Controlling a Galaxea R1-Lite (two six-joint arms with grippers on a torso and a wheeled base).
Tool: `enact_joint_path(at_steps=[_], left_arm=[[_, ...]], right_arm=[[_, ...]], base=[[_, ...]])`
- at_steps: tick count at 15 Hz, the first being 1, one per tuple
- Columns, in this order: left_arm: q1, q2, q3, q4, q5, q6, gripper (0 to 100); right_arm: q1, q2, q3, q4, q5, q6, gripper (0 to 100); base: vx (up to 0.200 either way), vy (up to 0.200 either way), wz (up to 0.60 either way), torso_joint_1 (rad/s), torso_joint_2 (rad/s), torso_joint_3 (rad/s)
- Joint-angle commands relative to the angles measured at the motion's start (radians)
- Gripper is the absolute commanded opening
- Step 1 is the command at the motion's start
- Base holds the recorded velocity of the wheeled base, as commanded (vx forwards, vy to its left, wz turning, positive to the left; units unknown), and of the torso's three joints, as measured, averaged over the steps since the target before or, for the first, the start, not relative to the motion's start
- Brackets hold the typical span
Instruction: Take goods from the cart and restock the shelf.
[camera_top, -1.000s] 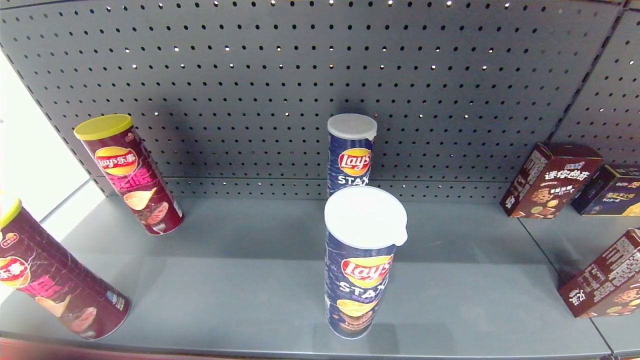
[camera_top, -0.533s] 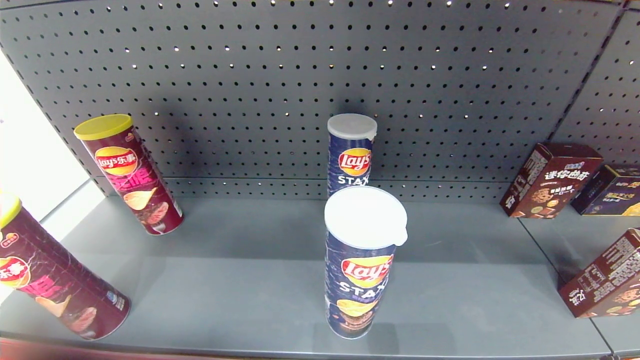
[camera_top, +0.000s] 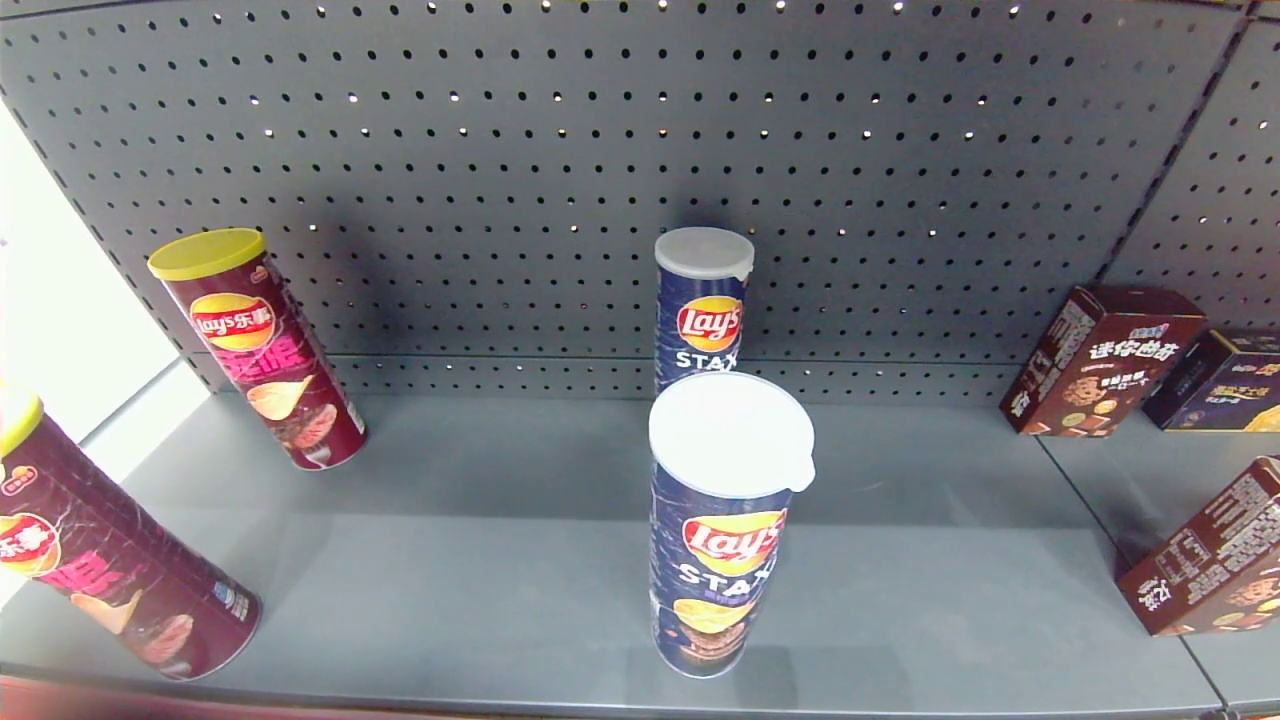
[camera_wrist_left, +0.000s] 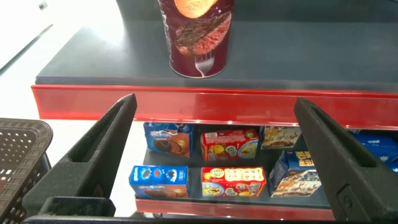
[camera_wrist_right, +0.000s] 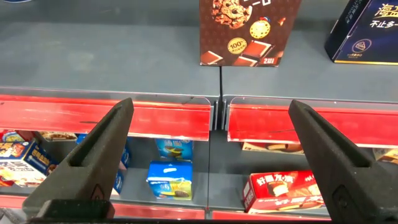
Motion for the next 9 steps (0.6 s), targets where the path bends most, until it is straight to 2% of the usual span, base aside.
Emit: enact_joint_path(at_steps=[1,9], left_arm=[[0.000,0.002,0.001,0.000,0.001,0.000,100],[0.000,0.002,0.001,0.000,0.001,0.000,100]], right_arm=[[0.000,0.002,0.000,0.000,0.001,0.000,100],[0.000,0.002,0.000,0.000,0.001,0.000,100]], base=[[0.000,0.000,0.00,0.000,0.00,0.000],[0.000,0.000,0.00,0.000,0.00,0.000]])
